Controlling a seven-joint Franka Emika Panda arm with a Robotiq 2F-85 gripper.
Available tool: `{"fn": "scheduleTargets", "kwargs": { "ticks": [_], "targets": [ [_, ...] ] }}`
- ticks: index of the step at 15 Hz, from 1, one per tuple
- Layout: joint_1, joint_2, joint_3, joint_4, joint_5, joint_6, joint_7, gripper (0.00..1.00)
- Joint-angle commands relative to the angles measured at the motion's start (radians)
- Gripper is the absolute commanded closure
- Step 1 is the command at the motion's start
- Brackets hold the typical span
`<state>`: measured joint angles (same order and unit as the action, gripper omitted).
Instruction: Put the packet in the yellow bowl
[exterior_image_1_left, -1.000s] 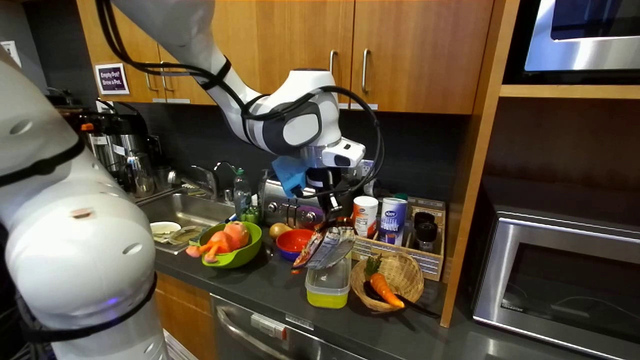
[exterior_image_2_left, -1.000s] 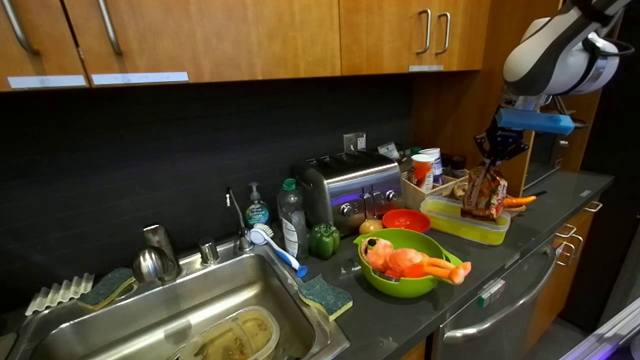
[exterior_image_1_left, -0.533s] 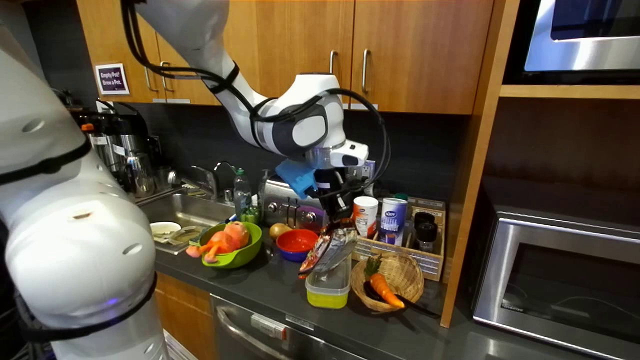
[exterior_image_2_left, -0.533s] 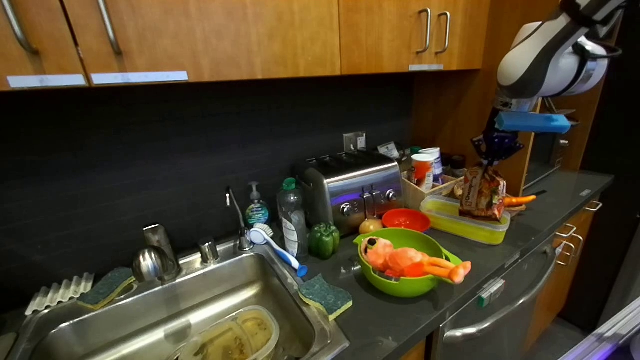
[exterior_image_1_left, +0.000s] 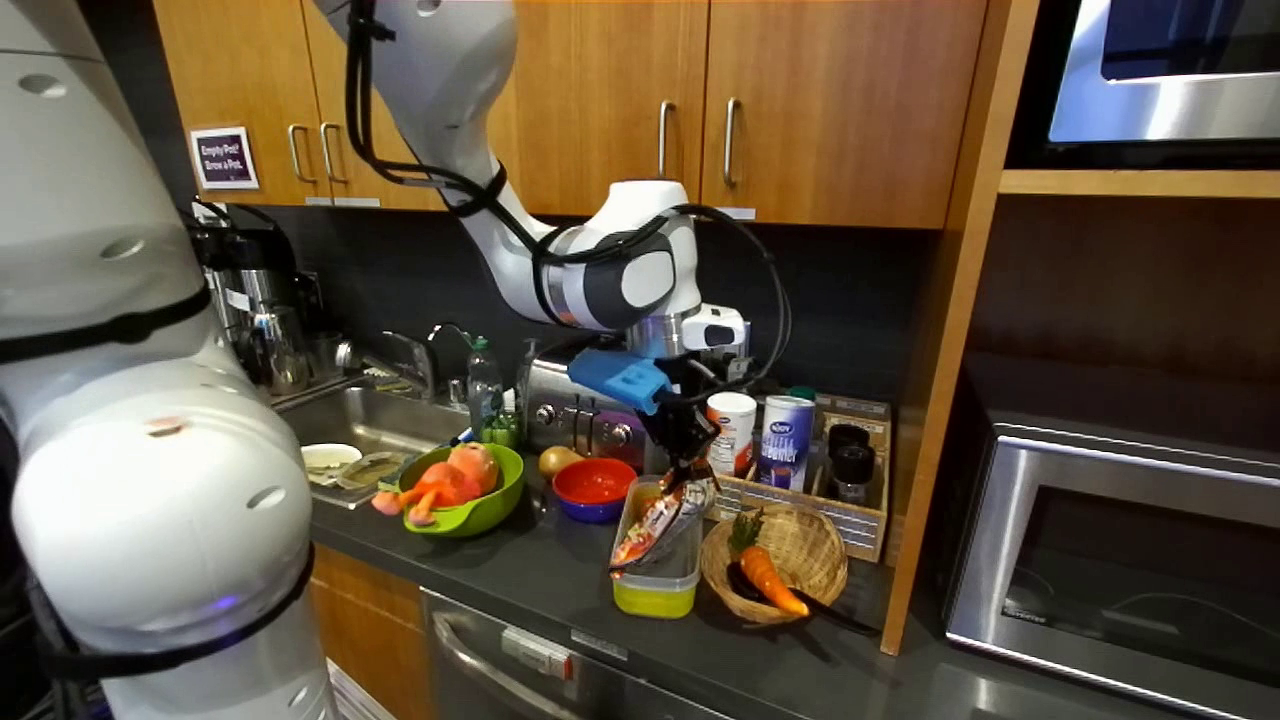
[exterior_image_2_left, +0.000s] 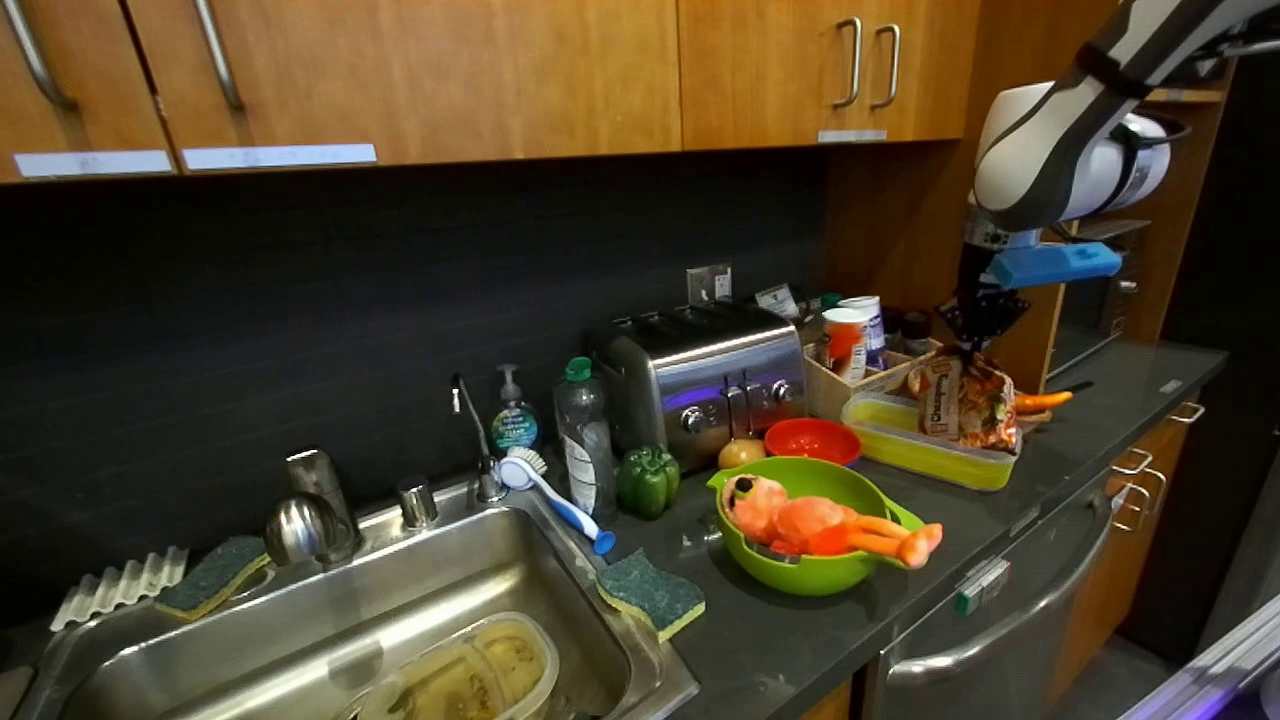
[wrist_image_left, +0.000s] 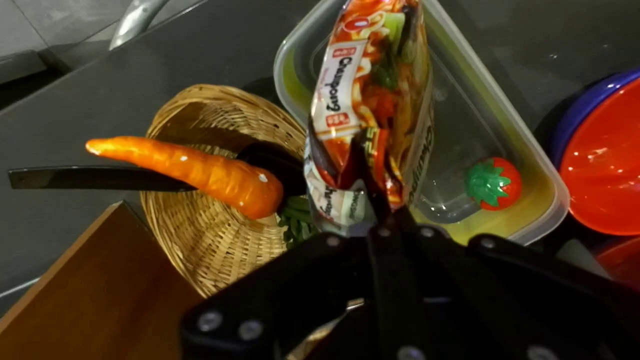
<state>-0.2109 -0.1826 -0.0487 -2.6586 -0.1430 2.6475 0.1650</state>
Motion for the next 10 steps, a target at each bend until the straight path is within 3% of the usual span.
{"fn": "scheduleTargets", "kwargs": {
  "ticks": [1,10],
  "targets": [
    [0.012,0.041,-0.009,0.046,-0.06,-0.005,-0.034,1.0],
    [0.063,0.06,0.007,0.088,-0.127,-0.001,-0.059,1.0]
  ]
}}
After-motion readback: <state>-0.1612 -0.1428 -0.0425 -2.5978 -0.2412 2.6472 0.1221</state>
